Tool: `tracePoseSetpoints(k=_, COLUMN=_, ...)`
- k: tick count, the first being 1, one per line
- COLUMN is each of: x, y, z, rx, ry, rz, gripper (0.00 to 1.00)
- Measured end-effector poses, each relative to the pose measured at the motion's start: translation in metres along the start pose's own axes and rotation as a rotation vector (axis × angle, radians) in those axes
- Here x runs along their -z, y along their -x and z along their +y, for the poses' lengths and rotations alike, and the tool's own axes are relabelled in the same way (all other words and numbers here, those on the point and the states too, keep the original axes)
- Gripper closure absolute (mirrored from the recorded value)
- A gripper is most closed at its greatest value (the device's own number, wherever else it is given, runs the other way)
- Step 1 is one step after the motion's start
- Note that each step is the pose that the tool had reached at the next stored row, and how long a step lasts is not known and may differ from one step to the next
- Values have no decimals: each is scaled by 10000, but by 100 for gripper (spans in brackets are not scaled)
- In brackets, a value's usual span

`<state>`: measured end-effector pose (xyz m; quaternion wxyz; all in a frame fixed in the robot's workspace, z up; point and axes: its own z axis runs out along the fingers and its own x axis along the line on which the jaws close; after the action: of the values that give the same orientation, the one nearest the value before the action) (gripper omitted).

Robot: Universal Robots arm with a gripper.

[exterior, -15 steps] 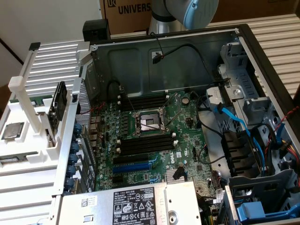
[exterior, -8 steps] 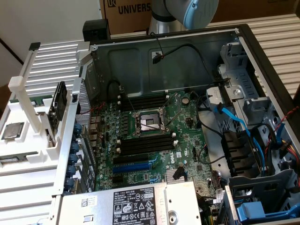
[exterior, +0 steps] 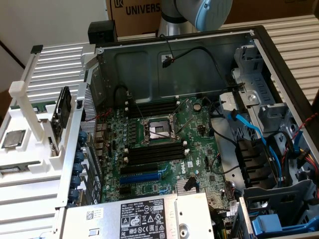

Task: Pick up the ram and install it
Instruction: 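Pick up the ram and move it above insertion slot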

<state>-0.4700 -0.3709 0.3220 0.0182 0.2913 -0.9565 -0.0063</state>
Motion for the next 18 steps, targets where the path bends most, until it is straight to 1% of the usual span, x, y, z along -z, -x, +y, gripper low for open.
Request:
tracePoseSetpoints(k=3, x=-10, y=1, z=0, rx=544, ry=-47, rz=-35, gripper=90)
tracePoseSetpoints(k=5, x=-15, y=1, z=0, rx=903, ry=-87, rz=-69, gripper=90)
tracePoseSetpoints(k=12, x=-36, y=2, z=-1, rx=2155, ry=-248, rz=-217, gripper=90)
tracePoseSetpoints(k=14, x=-43, y=2, z=-1, rx=2511, ry=-282, rz=-247, gripper=90)
tracePoseSetpoints(k=18, x=-55, y=2, z=-2, rx=3143, ry=-321, rz=-293, gripper=90)
